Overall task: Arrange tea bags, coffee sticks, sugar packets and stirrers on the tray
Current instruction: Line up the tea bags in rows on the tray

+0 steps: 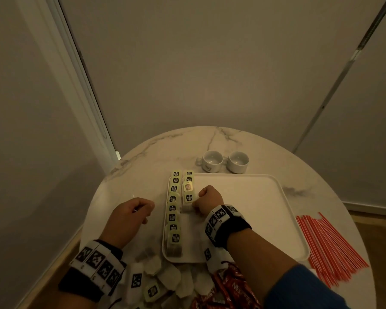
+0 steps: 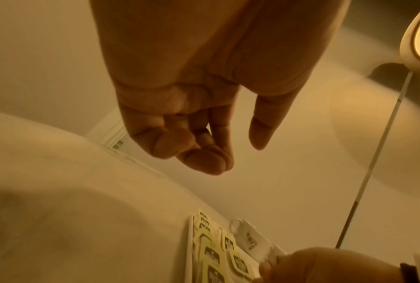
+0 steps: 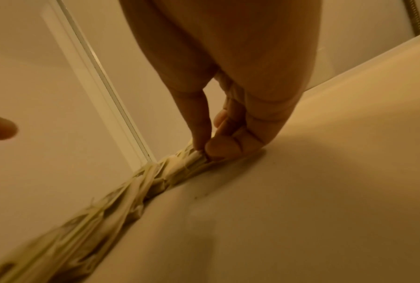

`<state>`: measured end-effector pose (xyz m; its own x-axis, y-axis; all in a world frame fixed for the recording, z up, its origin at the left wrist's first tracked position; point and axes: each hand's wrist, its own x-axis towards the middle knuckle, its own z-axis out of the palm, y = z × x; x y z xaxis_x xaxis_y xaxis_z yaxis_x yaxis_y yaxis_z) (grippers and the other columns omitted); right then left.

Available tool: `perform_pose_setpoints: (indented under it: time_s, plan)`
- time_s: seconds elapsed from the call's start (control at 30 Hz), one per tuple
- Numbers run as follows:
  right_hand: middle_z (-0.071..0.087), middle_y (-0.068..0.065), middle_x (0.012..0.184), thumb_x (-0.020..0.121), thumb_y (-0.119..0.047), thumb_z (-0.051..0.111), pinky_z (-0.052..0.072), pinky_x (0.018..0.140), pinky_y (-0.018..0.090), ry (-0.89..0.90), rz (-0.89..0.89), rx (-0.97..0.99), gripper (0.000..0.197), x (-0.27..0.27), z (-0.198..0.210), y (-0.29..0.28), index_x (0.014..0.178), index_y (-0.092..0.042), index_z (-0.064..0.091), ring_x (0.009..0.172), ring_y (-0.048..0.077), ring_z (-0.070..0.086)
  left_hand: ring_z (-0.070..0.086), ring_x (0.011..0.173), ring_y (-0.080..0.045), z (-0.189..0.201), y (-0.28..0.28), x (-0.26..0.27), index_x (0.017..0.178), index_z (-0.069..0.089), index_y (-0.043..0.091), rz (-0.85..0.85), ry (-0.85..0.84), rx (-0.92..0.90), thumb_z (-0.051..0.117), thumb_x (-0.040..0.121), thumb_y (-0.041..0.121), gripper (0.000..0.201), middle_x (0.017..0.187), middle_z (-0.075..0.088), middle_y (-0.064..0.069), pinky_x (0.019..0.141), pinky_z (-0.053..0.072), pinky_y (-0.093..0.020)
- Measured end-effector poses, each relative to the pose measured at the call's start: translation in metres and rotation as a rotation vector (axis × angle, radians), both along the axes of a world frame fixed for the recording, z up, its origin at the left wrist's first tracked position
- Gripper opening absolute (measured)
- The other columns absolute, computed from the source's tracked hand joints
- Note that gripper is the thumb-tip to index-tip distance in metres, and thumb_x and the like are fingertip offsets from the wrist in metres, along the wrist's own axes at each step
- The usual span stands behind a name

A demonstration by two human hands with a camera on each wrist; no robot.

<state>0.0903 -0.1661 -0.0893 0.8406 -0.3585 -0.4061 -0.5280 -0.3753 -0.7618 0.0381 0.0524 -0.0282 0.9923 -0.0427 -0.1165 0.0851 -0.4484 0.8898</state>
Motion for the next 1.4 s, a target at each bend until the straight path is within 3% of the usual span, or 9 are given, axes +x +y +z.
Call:
perform_pose_setpoints:
  time_s: [0.33, 0.5, 0.6, 0.7, 0.83, 0.9, 1.03, 1.13, 1.4]
  plan:
    - [0.063, 0.009, 0.097, 0.071, -0.004, 0.069, 0.057, 0.080, 0.043, 0.033, 0.025, -0.078, 0.029, 0.008, -0.005, 0.003, 0.080, -0.018, 0.046, 0.090, 0.028, 0.063, 0.062, 0.069, -0.017, 0.008, 0.021, -0.005, 0.088, 0.070, 0.016, 0.015, -0.012, 0.009, 0.059, 0.092, 0.021, 0.013, 0.082, 0.067, -0.005, 0.056, 0.041, -0.023]
    - [0.063, 0.008, 0.100, 0.077, -0.011, 0.068, 0.053, 0.072, 0.033, 0.049, 0.050, -0.118, 0.024, 0.007, -0.002, -0.003, 0.091, -0.015, 0.048, 0.089, 0.025, 0.061, 0.064, 0.074, -0.022, 0.009, 0.029, -0.008, 0.086, 0.070, 0.021, -0.013, 0.035, 0.066, 0.061, 0.091, 0.025, 0.011, 0.083, 0.067, -0.005, 0.059, 0.043, -0.024]
    - [0.065, 0.013, 0.104, 0.082, -0.010, 0.061, 0.055, 0.082, 0.038, 0.038, 0.074, -0.129, 0.022, 0.003, 0.002, -0.009, 0.078, -0.021, 0.043, 0.096, 0.030, 0.064, 0.062, 0.077, -0.016, 0.005, 0.028, -0.015, 0.093, 0.067, 0.023, -0.049, 0.033, 0.207, 0.067, 0.086, 0.029, 0.009, 0.085, 0.065, -0.001, 0.068, 0.047, -0.026]
    - [0.064, 0.013, 0.102, 0.081, -0.005, 0.060, 0.054, 0.088, 0.042, 0.014, 0.052, -0.095, 0.021, -0.002, 0.002, -0.014, 0.083, -0.019, 0.044, 0.094, 0.030, 0.064, 0.053, 0.081, -0.008, -0.008, 0.018, -0.030, 0.104, 0.059, 0.027, -0.232, 0.037, 0.476, 0.071, 0.082, 0.031, 0.026, 0.097, 0.056, 0.006, 0.070, 0.041, -0.021]
    - [0.068, 0.013, 0.097, 0.074, -0.003, 0.057, 0.054, 0.087, 0.047, -0.012, 0.034, 0.004, 0.021, -0.008, -0.003, -0.011, 0.078, -0.021, 0.046, 0.092, 0.032, 0.066, 0.043, 0.096, -0.011, -0.026, 0.000, -0.054, 0.102, 0.049, 0.026, -0.440, 0.053, 0.733, 0.064, 0.079, 0.036, 0.029, 0.106, 0.042, 0.006, 0.078, 0.039, -0.022]
    - [0.069, 0.012, 0.097, 0.073, -0.004, 0.055, 0.054, 0.087, 0.048, -0.019, 0.034, 0.036, 0.021, -0.010, -0.001, -0.009, 0.078, -0.021, 0.046, 0.093, 0.032, 0.065, 0.037, 0.094, -0.012, -0.031, -0.008, -0.062, 0.097, 0.044, 0.025, -0.460, -0.013, 0.805, 0.056, 0.084, 0.038, 0.022, 0.107, 0.039, 0.005, 0.077, 0.038, -0.024]
    - [0.069, 0.012, 0.097, 0.069, -0.010, 0.052, 0.053, 0.088, 0.050, -0.025, 0.056, 0.074, 0.018, -0.010, 0.000, -0.006, 0.081, -0.021, 0.046, 0.094, 0.032, 0.065, 0.038, 0.106, -0.018, -0.039, -0.012, -0.063, 0.106, 0.045, 0.021, -0.465, -0.037, 0.888, 0.055, 0.085, 0.038, 0.029, 0.118, 0.037, 0.001, 0.083, 0.042, -0.028]
    - [0.068, 0.011, 0.097, 0.071, -0.009, 0.056, 0.054, 0.088, 0.048, -0.015, 0.065, 0.072, 0.020, -0.009, -0.001, -0.008, 0.081, -0.022, 0.045, 0.093, 0.032, 0.065, 0.037, 0.106, -0.020, -0.042, -0.010, -0.060, 0.097, 0.037, 0.024, -0.500, -0.018, 0.899, 0.057, 0.082, 0.037, 0.028, 0.119, 0.035, -0.001, 0.086, 0.043, -0.032]
    - [0.066, 0.009, 0.093, 0.081, -0.010, 0.056, 0.055, 0.086, 0.046, -0.064, 0.087, 0.049, 0.015, -0.023, 0.010, -0.005, 0.078, -0.022, 0.048, 0.092, 0.031, 0.064, 0.034, 0.091, -0.011, -0.045, -0.004, -0.061, 0.092, 0.034, 0.023, -0.478, -0.082, 0.797, 0.056, 0.085, 0.033, 0.025, 0.110, 0.033, 0.002, 0.077, 0.033, -0.021]
